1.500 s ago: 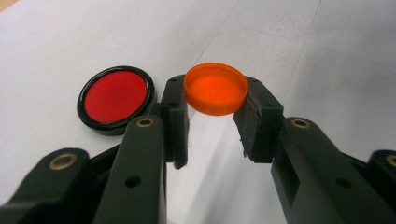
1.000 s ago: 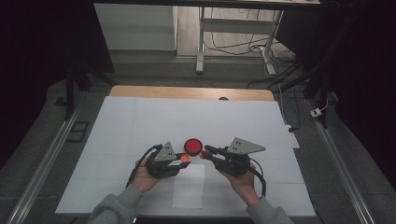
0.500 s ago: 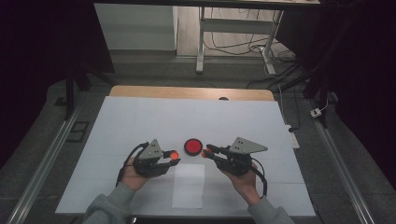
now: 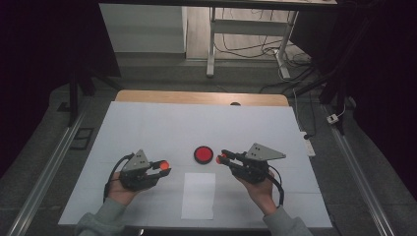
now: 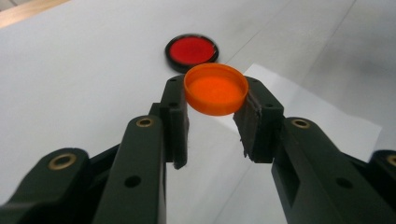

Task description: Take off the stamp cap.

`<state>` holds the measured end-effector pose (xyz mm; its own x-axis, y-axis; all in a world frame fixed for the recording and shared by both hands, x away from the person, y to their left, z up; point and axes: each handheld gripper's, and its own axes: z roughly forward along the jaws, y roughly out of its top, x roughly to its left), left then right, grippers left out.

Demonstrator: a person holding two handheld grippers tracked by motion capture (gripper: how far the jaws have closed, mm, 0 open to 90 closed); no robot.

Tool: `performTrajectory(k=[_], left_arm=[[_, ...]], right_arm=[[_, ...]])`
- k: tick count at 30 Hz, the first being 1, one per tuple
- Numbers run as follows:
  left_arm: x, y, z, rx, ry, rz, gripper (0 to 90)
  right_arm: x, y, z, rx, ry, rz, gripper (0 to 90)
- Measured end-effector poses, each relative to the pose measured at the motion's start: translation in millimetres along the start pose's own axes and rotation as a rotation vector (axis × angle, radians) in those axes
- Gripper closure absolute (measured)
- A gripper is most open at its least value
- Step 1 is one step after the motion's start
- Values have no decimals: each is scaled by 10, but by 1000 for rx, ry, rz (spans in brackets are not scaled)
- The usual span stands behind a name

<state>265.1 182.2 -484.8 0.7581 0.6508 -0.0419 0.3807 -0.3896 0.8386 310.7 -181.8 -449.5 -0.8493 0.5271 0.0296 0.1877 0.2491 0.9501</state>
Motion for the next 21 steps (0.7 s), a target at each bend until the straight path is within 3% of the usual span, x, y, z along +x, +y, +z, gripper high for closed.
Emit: performTrajectory(k=[4,12,21], left_arm=[[58,-175,-157,7,35,-43,648],[141,-357,-300,2,59,-92,648],[155,-372,-293,17,58,-91,648]], right_arm=[[-23,-5,-6,6,-9,1,726],[-94,-35,-19,14,-32,11,726],[-138,-51,-40,8,-45,19,725]])
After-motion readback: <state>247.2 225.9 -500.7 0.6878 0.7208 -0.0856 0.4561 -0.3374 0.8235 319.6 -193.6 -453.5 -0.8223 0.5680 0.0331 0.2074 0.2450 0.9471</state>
